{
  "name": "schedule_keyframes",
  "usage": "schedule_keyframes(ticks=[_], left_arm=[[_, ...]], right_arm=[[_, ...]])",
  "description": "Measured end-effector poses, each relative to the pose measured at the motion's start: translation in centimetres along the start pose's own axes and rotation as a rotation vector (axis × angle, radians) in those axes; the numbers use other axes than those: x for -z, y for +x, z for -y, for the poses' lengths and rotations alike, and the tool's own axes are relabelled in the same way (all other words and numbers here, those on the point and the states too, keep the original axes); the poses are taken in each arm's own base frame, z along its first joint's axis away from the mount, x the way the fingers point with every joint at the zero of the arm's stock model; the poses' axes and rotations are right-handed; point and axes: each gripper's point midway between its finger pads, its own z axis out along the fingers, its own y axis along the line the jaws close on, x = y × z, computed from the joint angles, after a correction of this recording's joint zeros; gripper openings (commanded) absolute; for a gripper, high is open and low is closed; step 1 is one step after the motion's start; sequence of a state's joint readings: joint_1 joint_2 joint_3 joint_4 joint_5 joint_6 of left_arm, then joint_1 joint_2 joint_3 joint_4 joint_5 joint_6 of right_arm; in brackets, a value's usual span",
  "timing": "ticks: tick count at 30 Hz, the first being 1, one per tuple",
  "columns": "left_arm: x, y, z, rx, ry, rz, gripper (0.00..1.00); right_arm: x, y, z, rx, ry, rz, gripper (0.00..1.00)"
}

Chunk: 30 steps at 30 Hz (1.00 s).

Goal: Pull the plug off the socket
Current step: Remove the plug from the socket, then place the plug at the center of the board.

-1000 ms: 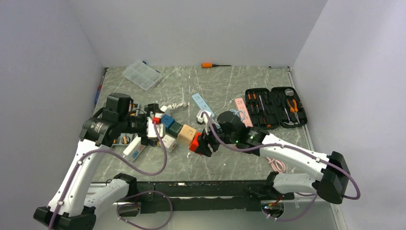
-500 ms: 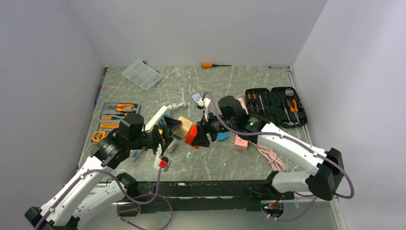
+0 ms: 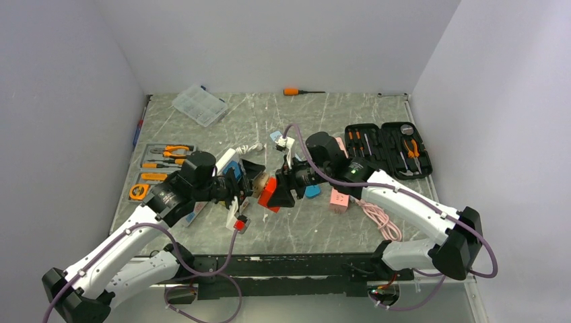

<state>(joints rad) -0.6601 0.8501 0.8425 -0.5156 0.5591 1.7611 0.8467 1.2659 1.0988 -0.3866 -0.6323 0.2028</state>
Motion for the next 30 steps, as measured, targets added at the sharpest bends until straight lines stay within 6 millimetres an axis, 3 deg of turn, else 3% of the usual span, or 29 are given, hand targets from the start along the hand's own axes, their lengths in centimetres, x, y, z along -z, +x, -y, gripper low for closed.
schedule_keyframes(ticks=[8, 20, 26, 27, 30], left_arm=[[-0.7, -0.5, 0.4, 0.011, 0.035, 0.021, 0.02], [-3.2, 0.1, 0.2, 0.007, 0.007, 0.041, 0.0], [-4.2, 0.7, 1.0, 0.015, -0.001, 0.073, 0.0], [-4.1, 1.0, 1.2, 0.019, 0.004, 0.062, 0.0], [-2.9, 4.6, 2.0, 0.049, 0.017, -0.074, 0.0]], right_arm=[[0.5, 0.7, 0.0, -0.04, 0.03, -0.02, 0.0], [2.1, 2.1, 1.6, -0.049, 0.152, 0.047, 0.0], [2.1, 3.1, 2.5, -0.072, 0.185, 0.092, 0.0], [2.2, 3.5, 2.7, -0.083, 0.197, 0.084, 0.0], [3.3, 6.5, 3.4, -0.15, 0.25, 0.009, 0.0]])
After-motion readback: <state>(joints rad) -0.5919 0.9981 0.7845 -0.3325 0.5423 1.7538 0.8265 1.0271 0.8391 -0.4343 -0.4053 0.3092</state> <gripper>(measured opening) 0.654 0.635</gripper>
